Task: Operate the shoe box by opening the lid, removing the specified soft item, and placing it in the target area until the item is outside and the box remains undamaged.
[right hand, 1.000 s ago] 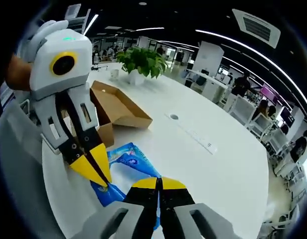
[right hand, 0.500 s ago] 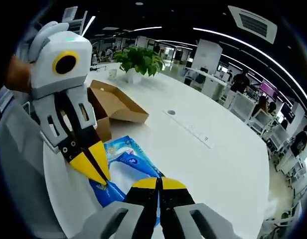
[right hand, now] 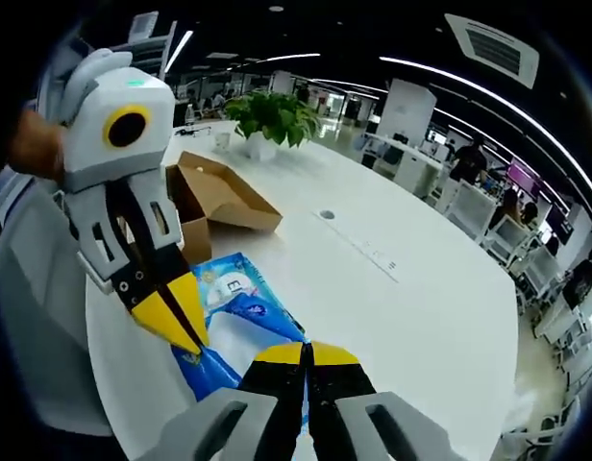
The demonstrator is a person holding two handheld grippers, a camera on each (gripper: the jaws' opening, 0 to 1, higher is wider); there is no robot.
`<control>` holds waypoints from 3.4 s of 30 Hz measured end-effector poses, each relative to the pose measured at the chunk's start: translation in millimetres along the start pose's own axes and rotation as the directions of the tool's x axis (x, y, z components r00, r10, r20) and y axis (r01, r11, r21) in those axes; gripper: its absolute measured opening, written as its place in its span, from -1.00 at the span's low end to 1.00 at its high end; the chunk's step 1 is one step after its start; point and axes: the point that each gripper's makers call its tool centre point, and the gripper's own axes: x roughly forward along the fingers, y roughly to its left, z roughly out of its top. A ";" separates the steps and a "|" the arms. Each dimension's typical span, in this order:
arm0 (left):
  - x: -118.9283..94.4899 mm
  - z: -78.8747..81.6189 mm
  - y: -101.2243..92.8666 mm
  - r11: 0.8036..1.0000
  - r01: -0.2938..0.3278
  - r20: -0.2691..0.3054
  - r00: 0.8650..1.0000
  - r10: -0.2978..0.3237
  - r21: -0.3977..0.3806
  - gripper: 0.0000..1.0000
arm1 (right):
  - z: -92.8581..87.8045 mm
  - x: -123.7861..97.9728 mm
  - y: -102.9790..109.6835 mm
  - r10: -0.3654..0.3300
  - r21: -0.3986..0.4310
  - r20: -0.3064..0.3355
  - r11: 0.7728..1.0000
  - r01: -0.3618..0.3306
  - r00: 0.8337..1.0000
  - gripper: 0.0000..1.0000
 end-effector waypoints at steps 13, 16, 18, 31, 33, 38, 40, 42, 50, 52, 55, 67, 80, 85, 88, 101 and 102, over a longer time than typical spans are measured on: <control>30.3 5.8 2.7 0.998 -0.003 0.046 0.999 0.006 -0.066 -1.00 | -13.3 -2.3 -19.2 0.003 -0.030 -0.011 1.000 -0.003 1.000 -1.00; 36.8 6.7 4.6 0.997 -0.002 0.058 0.998 0.007 -0.076 -1.00 | -18.0 -2.3 -23.8 -0.001 -0.046 -0.020 0.999 0.001 1.000 -1.00; 42.0 7.7 6.2 0.997 0.000 0.069 0.998 0.006 -0.083 -1.00 | -21.6 -1.4 -27.3 -0.004 -0.047 -0.026 0.999 0.003 1.000 -1.00; 71.3 -0.5 18.6 0.989 0.001 0.082 0.997 0.011 -0.145 -1.00 | -42.7 15.1 -44.7 0.002 -0.057 -0.070 0.998 -0.006 0.998 -1.00; 74.4 -0.7 19.1 0.988 0.003 0.086 0.996 0.011 -0.155 -1.00 | -45.0 16.5 -46.7 0.000 -0.064 -0.077 0.998 -0.005 0.997 -1.00; 81.8 1.8 17.4 0.981 0.020 0.110 0.994 0.002 -0.191 -1.00 | -46.6 13.0 -51.5 -0.003 -0.058 -0.076 0.998 -0.001 0.997 -1.00; 83.3 3.1 15.0 0.980 0.027 0.118 0.993 -0.003 -0.198 -1.00 | -48.5 12.1 -53.2 -0.007 -0.067 -0.080 0.998 0.002 0.997 -1.00; 84.9 5.1 14.1 0.979 0.029 0.129 0.992 -0.003 -0.204 -1.00 | -51.9 12.0 -55.2 -0.009 -0.070 -0.083 0.998 0.004 0.996 -1.00; 97.2 -7.3 21.9 0.977 0.008 0.097 0.995 0.013 -0.213 -1.00 | -66.3 23.1 -55.0 0.001 -0.069 -0.100 0.998 -0.008 0.995 -1.00; 99.3 -10.8 24.9 0.976 -0.002 0.087 0.996 0.022 -0.217 -1.00 | -68.5 27.0 -56.3 0.001 -0.066 -0.102 0.998 -0.008 0.995 -1.00; 100.6 -15.0 28.5 0.975 -0.013 0.072 0.997 0.029 -0.222 -1.00 | -71.4 34.0 -56.8 0.011 -0.062 -0.108 0.998 -0.018 0.994 -1.00; 100.7 -22.8 38.8 0.974 -0.056 0.043 0.997 0.067 -0.221 -1.00 | -80.6 46.9 -60.0 0.011 -0.060 -0.130 0.998 -0.019 0.991 -1.00; 99.6 -19.9 35.5 0.971 -0.078 0.051 0.994 0.092 -0.226 -0.99 | -77.0 45.6 -62.7 -0.033 -0.074 -0.131 0.997 0.023 0.991 -0.97; 91.4 -22.0 36.3 0.977 -0.108 0.024 0.993 0.115 -0.183 -0.97 | -66.5 33.8 -65.2 -0.067 -0.045 -0.097 0.997 0.063 0.993 -0.87; 80.2 -21.4 33.6 0.982 -0.112 0.004 0.994 0.113 -0.150 -0.93 | -58.5 26.8 -66.8 -0.091 -0.025 -0.072 0.996 0.090 0.993 -0.79; 26.0 -9.3 12.8 0.990 -0.102 -0.018 0.995 0.101 -0.098 -0.60 | -21.7 -14.2 -30.7 -0.143 0.078 0.001 0.987 0.143 0.990 -0.43; 18.1 -6.5 8.9 0.991 -0.098 -0.014 0.995 0.097 -0.089 -0.60 | -19.3 -17.3 -27.5 -0.148 0.088 0.007 0.985 0.146 0.989 -0.40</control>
